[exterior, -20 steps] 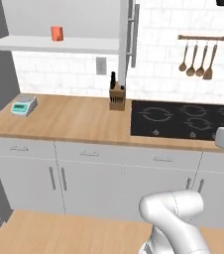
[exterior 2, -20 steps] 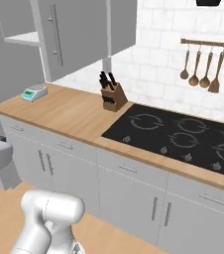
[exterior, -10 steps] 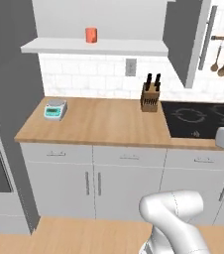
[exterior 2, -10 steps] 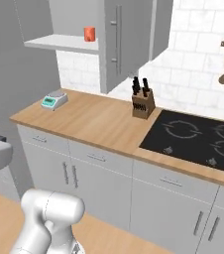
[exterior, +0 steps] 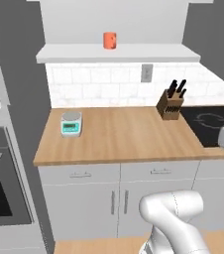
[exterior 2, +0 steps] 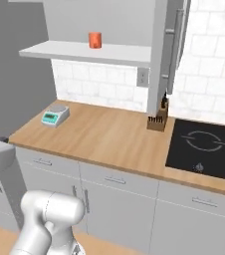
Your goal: Gather all objects into one cabinet and sort the glasses and bowls to opposite sides.
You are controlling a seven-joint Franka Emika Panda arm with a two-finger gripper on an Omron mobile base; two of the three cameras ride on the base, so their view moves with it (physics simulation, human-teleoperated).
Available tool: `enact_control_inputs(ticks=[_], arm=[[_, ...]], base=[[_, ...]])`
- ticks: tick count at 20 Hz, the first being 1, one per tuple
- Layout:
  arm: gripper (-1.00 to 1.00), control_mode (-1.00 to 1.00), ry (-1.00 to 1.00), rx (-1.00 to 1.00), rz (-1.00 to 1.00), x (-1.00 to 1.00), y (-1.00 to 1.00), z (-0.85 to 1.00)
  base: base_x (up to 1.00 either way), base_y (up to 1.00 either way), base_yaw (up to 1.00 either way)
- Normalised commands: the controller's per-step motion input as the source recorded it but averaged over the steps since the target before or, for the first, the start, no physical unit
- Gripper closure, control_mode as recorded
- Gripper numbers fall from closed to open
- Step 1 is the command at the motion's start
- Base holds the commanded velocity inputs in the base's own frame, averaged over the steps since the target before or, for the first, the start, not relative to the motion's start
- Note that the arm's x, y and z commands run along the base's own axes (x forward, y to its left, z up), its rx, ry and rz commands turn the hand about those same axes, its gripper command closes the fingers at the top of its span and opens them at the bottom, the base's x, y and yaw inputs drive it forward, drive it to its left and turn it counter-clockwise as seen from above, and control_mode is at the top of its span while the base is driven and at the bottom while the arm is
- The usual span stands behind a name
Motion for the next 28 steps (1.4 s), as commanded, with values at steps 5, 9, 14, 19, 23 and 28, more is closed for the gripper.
enact_control_inputs(ticks=[5, 9, 14, 19, 23, 28], arm=[[-1.0, 1.0, 0.0, 0.0, 0.0, 0.0, 0.0, 0.0], [-1.0, 1.0, 0.0, 0.0, 0.0, 0.0, 0.0, 0.0], [-1.0, 1.0, 0.0, 0.0, 0.0, 0.0, 0.0, 0.0], [-1.0, 1.0, 0.0, 0.0, 0.0, 0.0, 0.0, 0.0], [-1.0, 1.0, 0.0, 0.0, 0.0, 0.0, 0.0, 0.0], [-1.0, 1.0, 0.0, 0.0, 0.0, 0.0, 0.0, 0.0]], base=[[0.8, 0.23, -0.1], [0.57, 0.0, -0.07], [0.12, 0.07, -0.01], [0.23, 0.02, 0.0], [0.34, 0.03, -0.03], [0.02, 0.07, 0.0]])
